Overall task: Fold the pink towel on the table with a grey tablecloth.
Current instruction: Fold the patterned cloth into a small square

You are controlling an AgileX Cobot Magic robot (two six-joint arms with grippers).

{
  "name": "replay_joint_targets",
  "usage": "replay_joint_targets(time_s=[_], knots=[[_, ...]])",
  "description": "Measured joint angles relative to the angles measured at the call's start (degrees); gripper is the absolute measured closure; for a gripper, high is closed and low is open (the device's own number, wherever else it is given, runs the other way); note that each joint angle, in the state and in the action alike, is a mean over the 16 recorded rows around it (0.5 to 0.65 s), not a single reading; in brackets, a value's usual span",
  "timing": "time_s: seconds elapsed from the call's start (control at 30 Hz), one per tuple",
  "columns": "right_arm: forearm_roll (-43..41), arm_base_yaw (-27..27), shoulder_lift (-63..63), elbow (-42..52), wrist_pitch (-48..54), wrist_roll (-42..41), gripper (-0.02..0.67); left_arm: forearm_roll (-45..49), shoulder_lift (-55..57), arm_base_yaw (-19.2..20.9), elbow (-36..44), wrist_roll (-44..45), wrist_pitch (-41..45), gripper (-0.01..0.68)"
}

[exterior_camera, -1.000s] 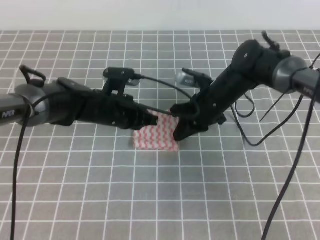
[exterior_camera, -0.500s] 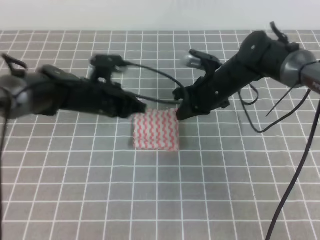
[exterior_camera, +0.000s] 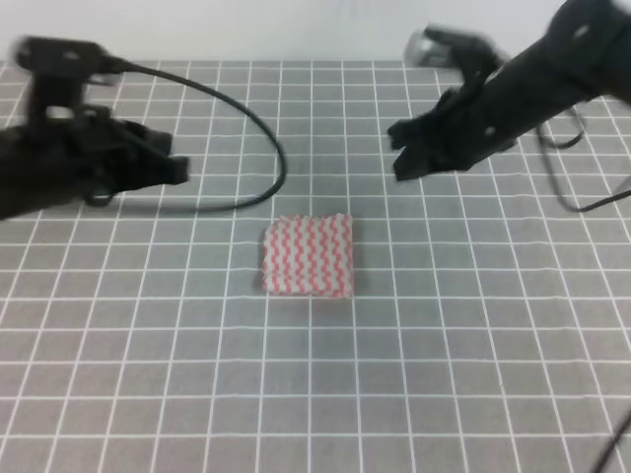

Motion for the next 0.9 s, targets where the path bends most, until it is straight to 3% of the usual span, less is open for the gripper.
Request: replay_joint_targets(time_s=[0.2,0.9], knots=[[-1.48,-0.01,-13.56,9.25,-5.15,0.10,0.664,-1.48,-17.40,-0.03,10.62,0.62,-5.39,0.677],[1.71,-0.01,-59.58,49.46,-21.77,-3.19,0.664,-2.98,-74.42,-0.03,45.21,3.01,-11.98,0.676]])
